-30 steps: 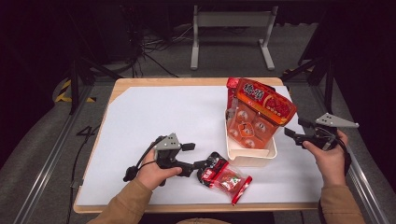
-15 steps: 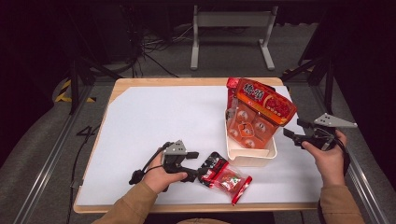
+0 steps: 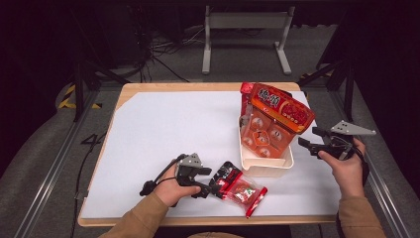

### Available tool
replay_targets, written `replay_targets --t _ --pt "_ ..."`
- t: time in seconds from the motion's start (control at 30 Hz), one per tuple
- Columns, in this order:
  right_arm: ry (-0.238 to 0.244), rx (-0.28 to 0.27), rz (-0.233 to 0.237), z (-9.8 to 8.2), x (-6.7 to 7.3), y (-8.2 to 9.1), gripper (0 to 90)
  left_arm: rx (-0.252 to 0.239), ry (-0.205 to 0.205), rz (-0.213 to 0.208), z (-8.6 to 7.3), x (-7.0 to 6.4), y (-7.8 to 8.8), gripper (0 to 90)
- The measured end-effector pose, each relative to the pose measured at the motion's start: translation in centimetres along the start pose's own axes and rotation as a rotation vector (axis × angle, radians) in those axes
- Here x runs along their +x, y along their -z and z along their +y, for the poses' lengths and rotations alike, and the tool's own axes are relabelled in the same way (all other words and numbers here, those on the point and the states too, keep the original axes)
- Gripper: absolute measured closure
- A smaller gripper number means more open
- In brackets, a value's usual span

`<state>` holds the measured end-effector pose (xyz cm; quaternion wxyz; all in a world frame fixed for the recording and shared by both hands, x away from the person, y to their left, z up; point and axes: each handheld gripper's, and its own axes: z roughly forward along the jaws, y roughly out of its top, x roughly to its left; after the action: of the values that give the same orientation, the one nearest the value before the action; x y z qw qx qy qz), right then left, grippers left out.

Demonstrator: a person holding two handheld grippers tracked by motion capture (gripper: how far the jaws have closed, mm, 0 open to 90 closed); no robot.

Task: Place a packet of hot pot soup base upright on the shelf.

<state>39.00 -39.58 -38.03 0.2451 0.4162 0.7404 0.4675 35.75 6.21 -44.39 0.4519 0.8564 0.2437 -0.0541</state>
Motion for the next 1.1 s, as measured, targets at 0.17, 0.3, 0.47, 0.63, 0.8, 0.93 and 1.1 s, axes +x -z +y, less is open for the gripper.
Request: replay_targets --t 0.17,0.3,0.47,0.63,0.8,0.93,1.1 --pt "-0.007 0.002 0.004 -0.1 0.0 -0.1 24.7 0.029 0.013 -0.011 -0.1 0.2 -0.2 26.5" --pt "-0.001 0.010 0.009 -0.2 0.1 -0.3 24.7 0.056 0.017 -0.028 -0.2 0.2 -0.4 27.8" --pt "-0.001 0.012 0.012 -0.2 0.2 -0.4 24.6 0.082 0.021 -0.052 -0.2 0.2 -0.6 31.4" --pt "0.004 0.021 0.011 -0.2 0.2 -0.6 24.2 0.095 0.029 -0.077 -0.2 0.2 -0.8 36.4" --pt "0.010 0.023 0.010 -0.2 0.3 -0.7 24.2 0.090 0.052 -0.118 -0.2 0.3 -0.9 41.6" --pt "0.013 0.019 0.010 -0.2 0.3 -0.6 24.2 0.097 0.041 -0.100 -0.3 0.2 -1.3 52.4" --pt "0.014 0.018 0.011 -0.2 0.3 -0.6 24.3 0.103 0.073 -0.112 -0.2 0.4 -1.5 66.3"
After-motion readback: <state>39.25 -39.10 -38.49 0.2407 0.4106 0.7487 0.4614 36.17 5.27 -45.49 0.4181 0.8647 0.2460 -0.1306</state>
